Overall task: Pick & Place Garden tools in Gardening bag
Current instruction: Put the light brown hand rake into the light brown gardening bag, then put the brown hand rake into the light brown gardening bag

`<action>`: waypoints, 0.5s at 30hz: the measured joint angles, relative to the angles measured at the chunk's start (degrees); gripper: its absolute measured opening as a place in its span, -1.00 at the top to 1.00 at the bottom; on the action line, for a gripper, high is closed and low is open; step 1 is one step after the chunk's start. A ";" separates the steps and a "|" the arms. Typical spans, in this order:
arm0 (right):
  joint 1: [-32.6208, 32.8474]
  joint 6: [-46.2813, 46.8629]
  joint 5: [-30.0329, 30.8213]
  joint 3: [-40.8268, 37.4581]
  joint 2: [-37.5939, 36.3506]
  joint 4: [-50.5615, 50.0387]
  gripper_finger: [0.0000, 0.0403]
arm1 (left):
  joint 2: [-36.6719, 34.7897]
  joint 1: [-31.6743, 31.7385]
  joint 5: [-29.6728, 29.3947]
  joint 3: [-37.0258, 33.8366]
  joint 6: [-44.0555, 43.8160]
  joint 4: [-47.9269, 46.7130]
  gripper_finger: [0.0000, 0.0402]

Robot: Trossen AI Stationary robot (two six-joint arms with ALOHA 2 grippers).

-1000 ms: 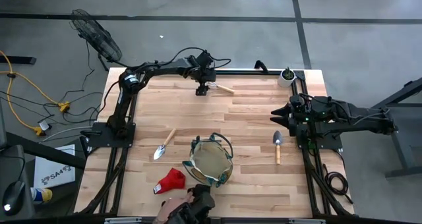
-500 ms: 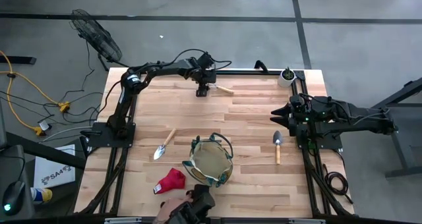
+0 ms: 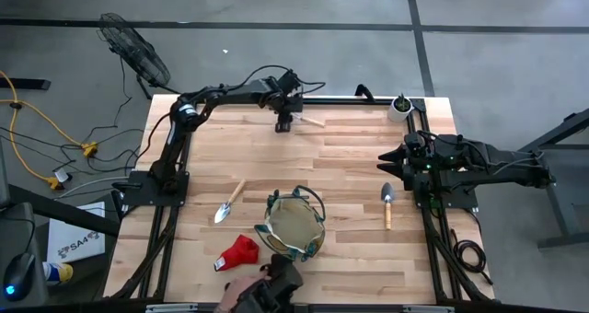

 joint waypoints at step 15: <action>0.00 -8.74 -25.33 0.04 -0.65 0.11 0.09 | -0.16 -0.03 6.22 13.56 -6.07 -12.84 0.97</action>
